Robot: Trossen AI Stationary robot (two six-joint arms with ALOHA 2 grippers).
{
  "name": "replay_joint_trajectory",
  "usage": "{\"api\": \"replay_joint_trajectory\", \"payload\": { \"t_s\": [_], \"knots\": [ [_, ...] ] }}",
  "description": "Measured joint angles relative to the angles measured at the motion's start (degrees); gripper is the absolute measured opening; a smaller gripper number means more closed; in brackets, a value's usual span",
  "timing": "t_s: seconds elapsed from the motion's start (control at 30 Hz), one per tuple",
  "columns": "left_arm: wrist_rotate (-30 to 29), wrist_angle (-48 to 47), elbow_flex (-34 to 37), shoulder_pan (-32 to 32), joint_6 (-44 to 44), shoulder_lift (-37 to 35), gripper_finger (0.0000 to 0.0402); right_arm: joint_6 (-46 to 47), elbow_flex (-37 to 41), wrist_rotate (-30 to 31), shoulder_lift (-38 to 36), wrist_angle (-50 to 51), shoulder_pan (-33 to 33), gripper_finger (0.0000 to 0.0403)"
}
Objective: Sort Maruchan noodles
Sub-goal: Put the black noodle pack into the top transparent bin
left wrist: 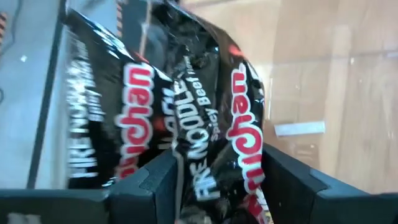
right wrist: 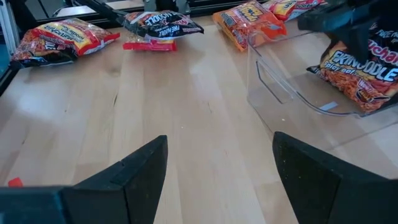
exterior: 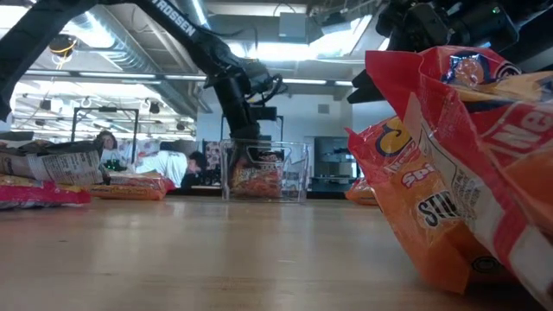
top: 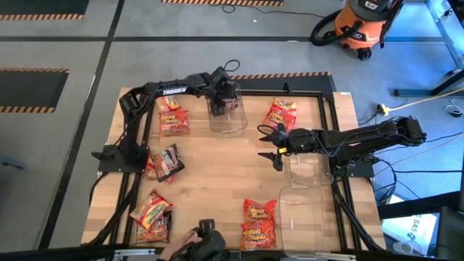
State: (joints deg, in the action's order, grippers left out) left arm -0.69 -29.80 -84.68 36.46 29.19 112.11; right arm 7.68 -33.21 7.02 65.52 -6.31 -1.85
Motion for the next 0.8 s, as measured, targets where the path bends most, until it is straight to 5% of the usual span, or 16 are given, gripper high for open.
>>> {"api": "replay_joint_trajectory", "payload": {
  "t_s": [0.47, 0.8],
  "knots": [
    [-2.6, 0.3, 0.0, 0.3, -1.7, -1.3, 0.0188, 0.9, 0.0, -0.6, 0.0, 0.0, 0.0, 0.0270],
    [-2.7, -0.5, 0.0, -1.3, -6.0, -9.5, 0.0186, 1.1, 0.0, -0.6, 0.0, 0.0, 0.0, 0.0270]
  ]
}}
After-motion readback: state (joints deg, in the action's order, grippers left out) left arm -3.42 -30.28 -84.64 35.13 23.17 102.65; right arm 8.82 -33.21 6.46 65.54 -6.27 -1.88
